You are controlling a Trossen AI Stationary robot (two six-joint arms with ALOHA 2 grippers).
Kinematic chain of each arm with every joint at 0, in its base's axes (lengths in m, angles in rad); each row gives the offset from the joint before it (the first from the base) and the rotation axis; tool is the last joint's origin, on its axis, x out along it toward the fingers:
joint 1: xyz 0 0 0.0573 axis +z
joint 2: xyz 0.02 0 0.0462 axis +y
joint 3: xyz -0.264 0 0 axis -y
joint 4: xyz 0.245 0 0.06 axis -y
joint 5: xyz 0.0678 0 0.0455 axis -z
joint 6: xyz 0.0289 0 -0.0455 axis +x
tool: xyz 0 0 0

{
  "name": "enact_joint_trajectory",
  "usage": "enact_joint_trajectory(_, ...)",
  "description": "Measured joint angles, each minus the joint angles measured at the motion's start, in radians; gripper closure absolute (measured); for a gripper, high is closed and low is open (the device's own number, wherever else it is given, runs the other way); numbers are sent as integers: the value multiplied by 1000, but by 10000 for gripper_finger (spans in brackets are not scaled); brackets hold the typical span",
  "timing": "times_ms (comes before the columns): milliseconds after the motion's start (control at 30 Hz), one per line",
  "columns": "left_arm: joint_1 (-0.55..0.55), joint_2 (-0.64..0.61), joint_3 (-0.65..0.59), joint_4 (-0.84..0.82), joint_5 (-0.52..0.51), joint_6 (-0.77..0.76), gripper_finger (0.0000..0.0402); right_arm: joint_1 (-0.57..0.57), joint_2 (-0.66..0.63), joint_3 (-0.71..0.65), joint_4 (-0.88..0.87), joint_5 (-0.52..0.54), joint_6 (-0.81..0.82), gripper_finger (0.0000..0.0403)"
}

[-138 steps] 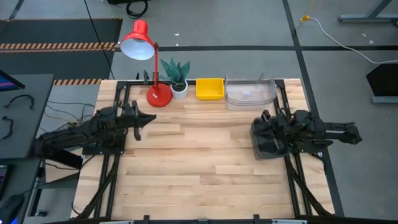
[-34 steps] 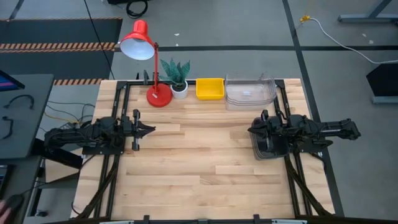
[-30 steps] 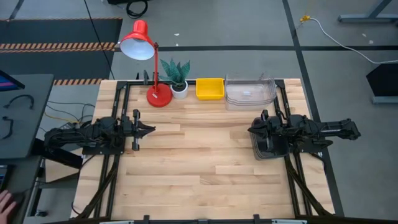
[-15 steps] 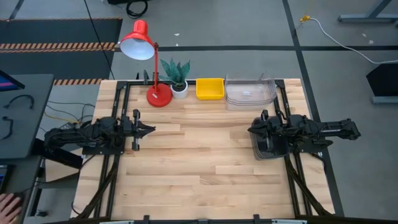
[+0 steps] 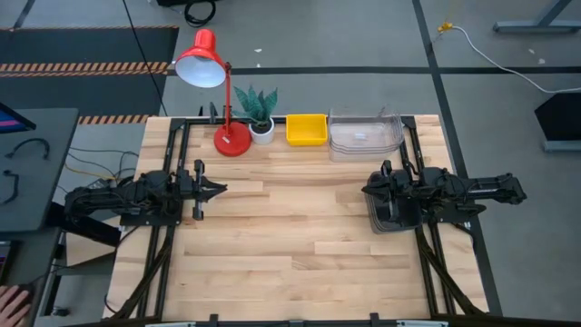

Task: Stack baskets by color
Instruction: Return to Home Position

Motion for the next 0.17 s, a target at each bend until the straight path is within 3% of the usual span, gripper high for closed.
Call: enact_joint_trajectory(167,0,0,0,0,0,0,373,0,0,0,0,0,0,389)
